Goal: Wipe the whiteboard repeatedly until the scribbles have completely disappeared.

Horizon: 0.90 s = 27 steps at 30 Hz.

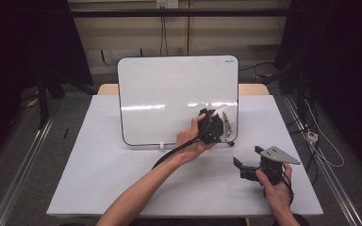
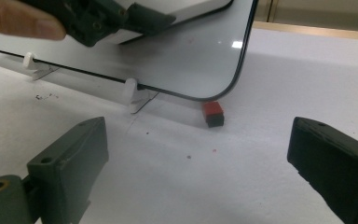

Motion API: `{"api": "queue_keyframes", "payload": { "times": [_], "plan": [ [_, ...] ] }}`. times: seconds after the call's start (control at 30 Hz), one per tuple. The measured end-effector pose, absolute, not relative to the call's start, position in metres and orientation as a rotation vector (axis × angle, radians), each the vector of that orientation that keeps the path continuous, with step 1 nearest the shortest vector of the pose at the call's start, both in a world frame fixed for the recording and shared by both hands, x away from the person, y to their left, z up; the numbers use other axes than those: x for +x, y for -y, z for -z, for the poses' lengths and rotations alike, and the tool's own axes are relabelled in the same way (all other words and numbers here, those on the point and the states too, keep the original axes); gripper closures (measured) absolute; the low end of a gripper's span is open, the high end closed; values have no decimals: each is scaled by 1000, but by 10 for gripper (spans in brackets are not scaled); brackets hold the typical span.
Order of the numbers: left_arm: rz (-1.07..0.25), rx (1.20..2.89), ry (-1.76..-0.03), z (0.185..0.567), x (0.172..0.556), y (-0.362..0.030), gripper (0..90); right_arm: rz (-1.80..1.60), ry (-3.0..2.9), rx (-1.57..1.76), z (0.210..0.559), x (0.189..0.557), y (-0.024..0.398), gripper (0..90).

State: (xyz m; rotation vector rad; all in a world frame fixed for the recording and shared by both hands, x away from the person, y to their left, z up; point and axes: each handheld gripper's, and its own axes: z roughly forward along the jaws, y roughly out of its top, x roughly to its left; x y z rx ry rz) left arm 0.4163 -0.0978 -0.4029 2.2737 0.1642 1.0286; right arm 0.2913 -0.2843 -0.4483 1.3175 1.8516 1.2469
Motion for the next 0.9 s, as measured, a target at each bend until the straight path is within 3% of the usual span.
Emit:
{"api": "queue_keyframes", "payload": {
  "times": [0.43,0.9],
  "plan": [
    [-1101,2400,45,413,404,97,313,-1250,-1850,1317,448,291,284,50],
    [-1020,2426,76,426,395,69,313,-1247,-1850,1313,448,291,285,50]
  ]
}}
